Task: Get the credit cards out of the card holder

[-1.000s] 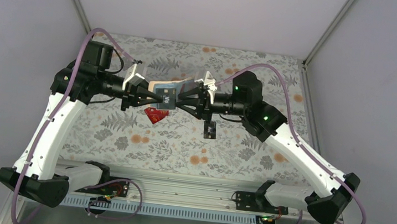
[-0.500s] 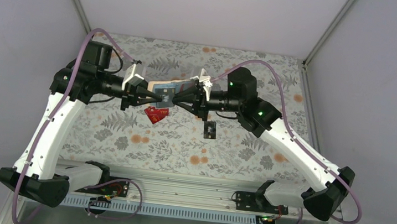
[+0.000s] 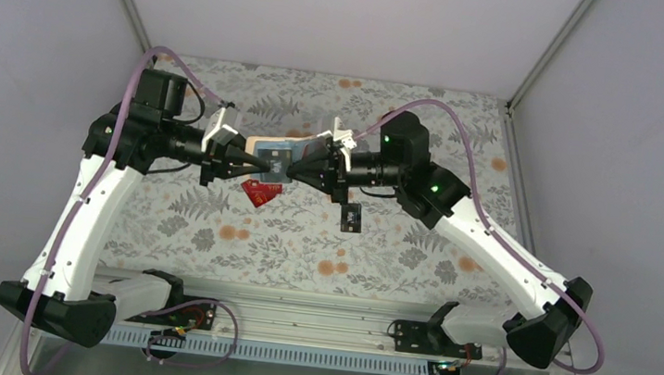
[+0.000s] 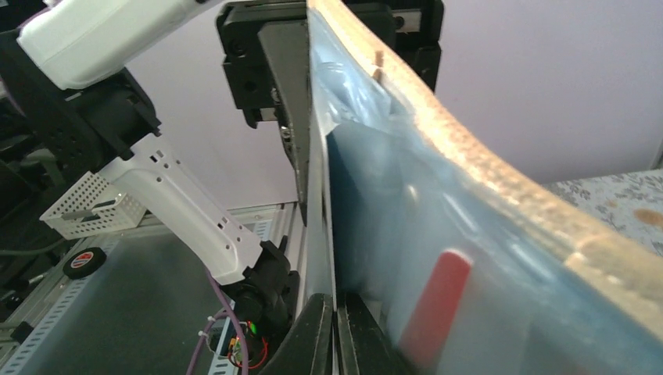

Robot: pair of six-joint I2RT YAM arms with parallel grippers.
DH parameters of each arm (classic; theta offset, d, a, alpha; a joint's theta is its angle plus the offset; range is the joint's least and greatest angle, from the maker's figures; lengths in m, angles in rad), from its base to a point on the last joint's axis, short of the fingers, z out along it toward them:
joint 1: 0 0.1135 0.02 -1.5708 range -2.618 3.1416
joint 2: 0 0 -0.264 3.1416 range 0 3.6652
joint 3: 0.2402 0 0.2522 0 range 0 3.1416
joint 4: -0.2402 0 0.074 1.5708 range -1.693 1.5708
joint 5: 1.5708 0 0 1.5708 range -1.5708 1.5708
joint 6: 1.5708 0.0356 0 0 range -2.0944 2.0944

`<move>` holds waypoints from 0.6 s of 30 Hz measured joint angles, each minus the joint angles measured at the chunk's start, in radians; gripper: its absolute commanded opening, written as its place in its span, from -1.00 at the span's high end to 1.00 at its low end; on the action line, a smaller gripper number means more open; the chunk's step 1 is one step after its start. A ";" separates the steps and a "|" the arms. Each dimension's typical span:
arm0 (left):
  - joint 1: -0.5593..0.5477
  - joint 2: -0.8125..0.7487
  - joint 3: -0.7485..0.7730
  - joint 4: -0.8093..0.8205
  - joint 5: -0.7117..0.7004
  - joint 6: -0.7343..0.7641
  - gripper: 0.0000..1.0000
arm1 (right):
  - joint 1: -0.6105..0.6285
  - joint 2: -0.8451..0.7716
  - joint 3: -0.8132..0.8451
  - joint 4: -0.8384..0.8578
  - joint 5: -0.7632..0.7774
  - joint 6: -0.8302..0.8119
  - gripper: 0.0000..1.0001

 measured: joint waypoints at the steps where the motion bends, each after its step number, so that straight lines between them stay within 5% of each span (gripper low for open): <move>1: 0.000 0.000 0.000 0.000 0.005 0.000 0.95 | 0.000 -0.002 0.000 0.002 -0.010 -0.003 0.92; 10: -0.013 -0.003 0.000 0.001 0.039 -0.003 0.62 | -0.002 -0.049 -0.034 0.033 0.003 -0.003 0.92; 15: -0.013 -0.003 0.000 -0.004 0.042 0.005 0.61 | -0.017 -0.070 -0.040 0.033 0.027 -0.002 0.92; 18: -0.013 -0.003 0.001 -0.014 0.045 0.018 0.81 | -0.025 -0.087 -0.044 0.032 0.034 -0.003 0.92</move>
